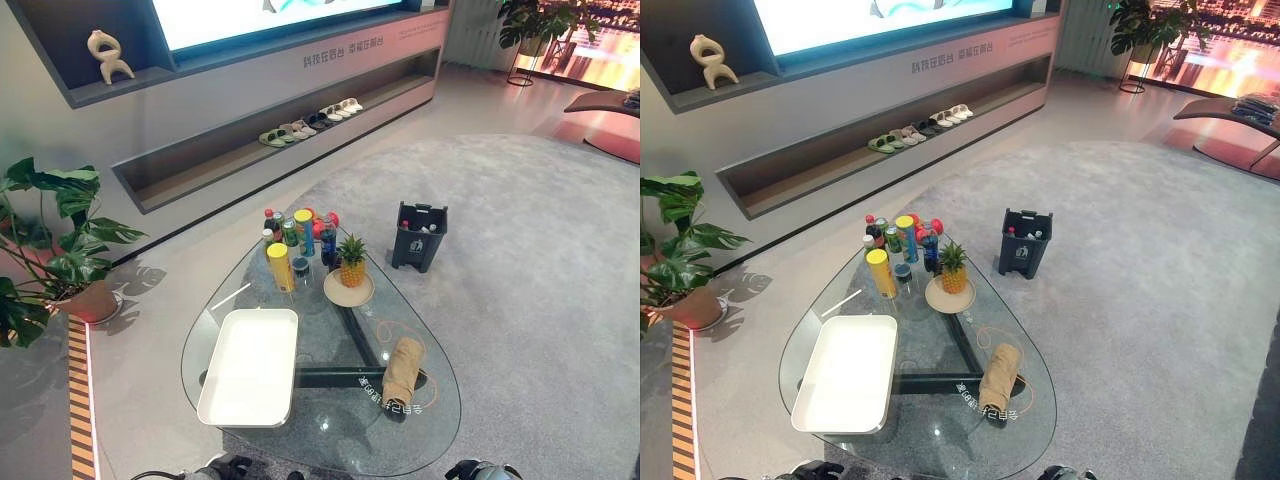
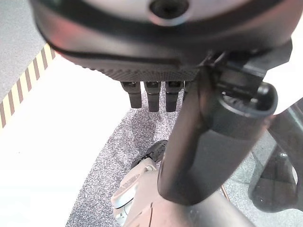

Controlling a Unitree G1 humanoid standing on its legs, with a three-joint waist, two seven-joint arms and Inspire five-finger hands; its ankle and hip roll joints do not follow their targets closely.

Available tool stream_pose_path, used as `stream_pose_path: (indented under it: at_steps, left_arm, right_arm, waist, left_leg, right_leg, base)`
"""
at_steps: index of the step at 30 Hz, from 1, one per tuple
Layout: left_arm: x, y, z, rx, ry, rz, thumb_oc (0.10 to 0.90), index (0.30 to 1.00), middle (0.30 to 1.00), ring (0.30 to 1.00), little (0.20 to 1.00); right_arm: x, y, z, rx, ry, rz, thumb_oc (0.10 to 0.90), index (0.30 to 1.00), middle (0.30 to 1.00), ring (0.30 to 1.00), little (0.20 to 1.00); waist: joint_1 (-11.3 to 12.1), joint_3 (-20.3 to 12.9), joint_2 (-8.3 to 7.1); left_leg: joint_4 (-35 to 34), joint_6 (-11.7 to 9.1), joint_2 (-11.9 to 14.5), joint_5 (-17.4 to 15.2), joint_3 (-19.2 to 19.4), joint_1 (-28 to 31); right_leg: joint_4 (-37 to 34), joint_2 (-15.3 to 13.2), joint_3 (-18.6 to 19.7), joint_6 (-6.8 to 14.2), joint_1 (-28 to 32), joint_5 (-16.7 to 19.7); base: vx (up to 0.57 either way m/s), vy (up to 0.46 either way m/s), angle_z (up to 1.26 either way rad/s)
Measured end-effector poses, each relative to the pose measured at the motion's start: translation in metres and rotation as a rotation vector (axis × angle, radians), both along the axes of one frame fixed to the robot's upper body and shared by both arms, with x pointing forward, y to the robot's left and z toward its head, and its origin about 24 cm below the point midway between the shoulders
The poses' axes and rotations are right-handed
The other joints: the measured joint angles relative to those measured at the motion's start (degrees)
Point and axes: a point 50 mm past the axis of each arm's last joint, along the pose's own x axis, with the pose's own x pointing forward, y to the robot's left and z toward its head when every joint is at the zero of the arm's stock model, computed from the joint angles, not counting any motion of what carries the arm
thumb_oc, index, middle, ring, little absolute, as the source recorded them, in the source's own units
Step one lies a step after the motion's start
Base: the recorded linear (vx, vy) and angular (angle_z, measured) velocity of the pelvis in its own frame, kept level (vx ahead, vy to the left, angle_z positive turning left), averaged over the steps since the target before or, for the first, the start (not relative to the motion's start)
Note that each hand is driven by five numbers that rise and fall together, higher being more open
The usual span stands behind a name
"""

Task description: Wipe the table with a cloth and put it in the basket.

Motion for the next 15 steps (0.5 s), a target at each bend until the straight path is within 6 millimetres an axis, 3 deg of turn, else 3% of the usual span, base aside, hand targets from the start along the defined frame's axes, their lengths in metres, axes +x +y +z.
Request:
stream_pose_path:
  at_steps: [15]
  left_arm:
    - [0.0002,0.0000,0.0001,-0.003,-0.002,-0.002,0.800,0.900,0.900,0.900,0.900]
  right_arm:
    - [0.0001,0.0001,0.0000,0.001,-0.001,0.001,0.800,0.900,0.900,0.900,0.900]
  waist:
    - [0.00,0.02,0.02]
  left_leg:
    - [0.00,0.01,0.00,0.00,0.00,0.03]
  right_leg:
    - [0.00,0.00,-0.01,0.00,0.04,-0.01]
  base:
    - [0.00,0.000,0.00]
